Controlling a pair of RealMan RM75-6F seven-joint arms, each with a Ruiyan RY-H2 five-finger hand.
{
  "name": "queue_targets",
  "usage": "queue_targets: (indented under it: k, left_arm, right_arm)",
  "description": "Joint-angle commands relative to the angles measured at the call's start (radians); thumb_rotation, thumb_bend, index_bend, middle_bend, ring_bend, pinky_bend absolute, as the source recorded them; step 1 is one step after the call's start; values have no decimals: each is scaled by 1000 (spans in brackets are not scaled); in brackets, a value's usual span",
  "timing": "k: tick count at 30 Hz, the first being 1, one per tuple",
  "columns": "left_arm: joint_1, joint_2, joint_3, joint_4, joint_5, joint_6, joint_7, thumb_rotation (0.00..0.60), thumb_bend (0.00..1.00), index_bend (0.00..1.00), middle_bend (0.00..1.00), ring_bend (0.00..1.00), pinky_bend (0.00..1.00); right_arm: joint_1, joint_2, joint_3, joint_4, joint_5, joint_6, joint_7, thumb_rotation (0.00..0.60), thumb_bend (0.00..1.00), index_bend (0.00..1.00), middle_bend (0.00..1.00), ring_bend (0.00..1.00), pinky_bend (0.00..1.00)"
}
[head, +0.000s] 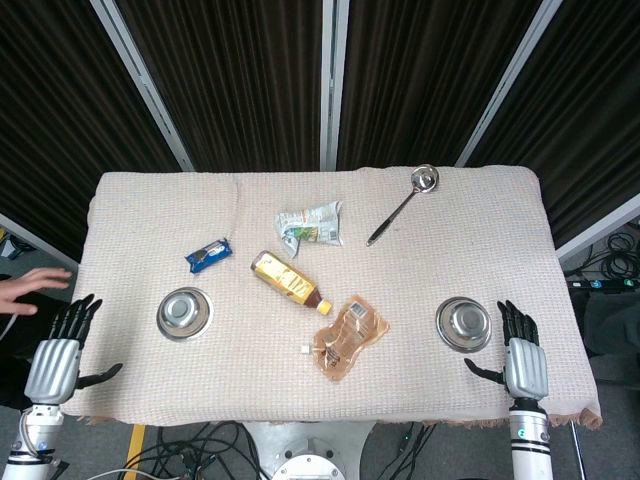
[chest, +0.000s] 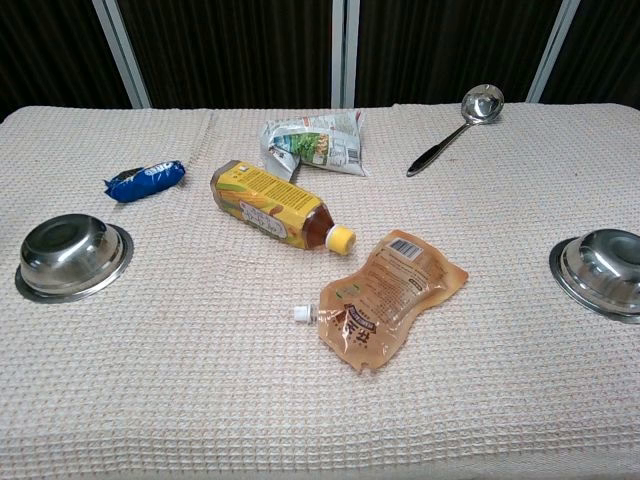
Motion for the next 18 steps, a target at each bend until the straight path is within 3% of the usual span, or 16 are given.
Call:
queue_targets:
  k: [1,9,18]
  left_arm:
    - [-1,2,-7,12,-9,0,-1,600,0,0,0,0,21]
    - [-38,23,-18,28,1,-35,24,600,0,0,0,0,21]
    - [-258,73,-34,0,-27,-405,13,600,0,0,0,0,28]
  right_arm:
    - [3,0,4,0,1,-1,-2,600,0,0,0,0,0]
    - [17,32,0,-22,27,-45,-59,600,0,0,0,0,0]
    - [132,109,70,-74,216,-270,-197,600,0,0,0,0,0]
